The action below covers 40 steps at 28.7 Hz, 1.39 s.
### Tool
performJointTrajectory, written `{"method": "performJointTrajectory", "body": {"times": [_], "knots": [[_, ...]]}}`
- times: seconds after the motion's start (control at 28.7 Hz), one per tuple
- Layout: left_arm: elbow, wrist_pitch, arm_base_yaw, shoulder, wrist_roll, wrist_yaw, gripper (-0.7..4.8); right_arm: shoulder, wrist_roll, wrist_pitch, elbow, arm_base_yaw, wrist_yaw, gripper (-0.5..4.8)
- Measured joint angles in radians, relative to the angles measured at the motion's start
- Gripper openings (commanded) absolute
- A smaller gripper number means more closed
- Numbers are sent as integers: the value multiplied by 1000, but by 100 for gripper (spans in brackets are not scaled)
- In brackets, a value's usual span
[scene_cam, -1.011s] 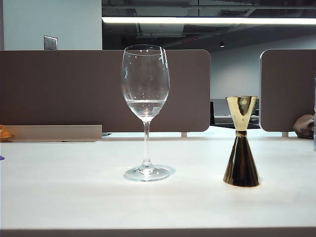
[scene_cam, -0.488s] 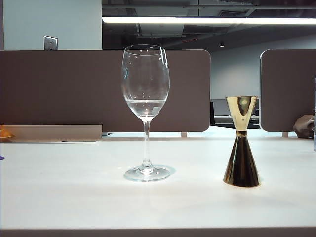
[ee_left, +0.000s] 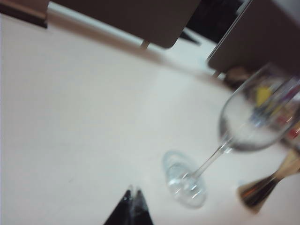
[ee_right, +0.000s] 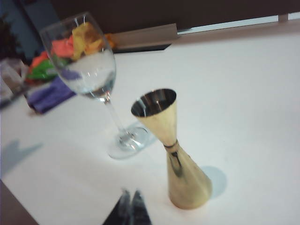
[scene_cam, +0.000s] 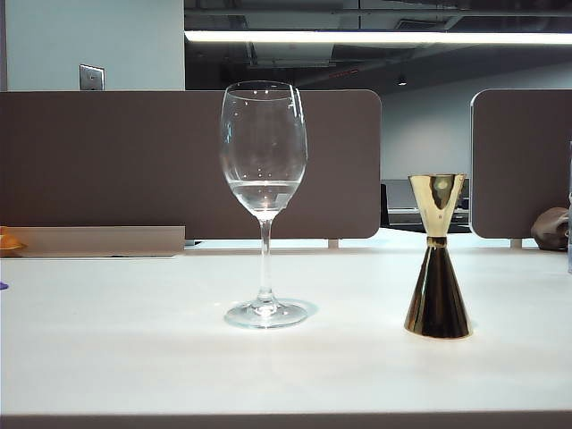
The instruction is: Pick up the jigger and pour the water inside into the glass.
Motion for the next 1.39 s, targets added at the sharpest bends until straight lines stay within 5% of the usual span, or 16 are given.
{"method": "performJointTrajectory", "body": {"times": [0.14,0.35,0.52,0.63,0.73,0.91,1.19,1.39], "knots": [[71,85,0,0,-37,6,-5,0,246,129,0,0,0,-5],[261,90,0,0,30,-22,-5,0,613,446,0,-1,92,-4],[421,84,0,-1,41,-137,-1,0,755,672,0,-1,127,55],[491,91,0,-2,41,-194,-1,0,776,793,0,-1,165,53],[501,166,0,-1,42,-196,-2,0,784,815,26,-2,181,-8],[581,98,0,0,139,-198,-3,0,660,720,138,-4,177,-9],[863,-416,0,138,426,-308,-4,36,111,-7,500,-5,181,-9],[1007,-608,0,420,537,-283,-4,192,-77,-268,644,-5,170,-9]]}}
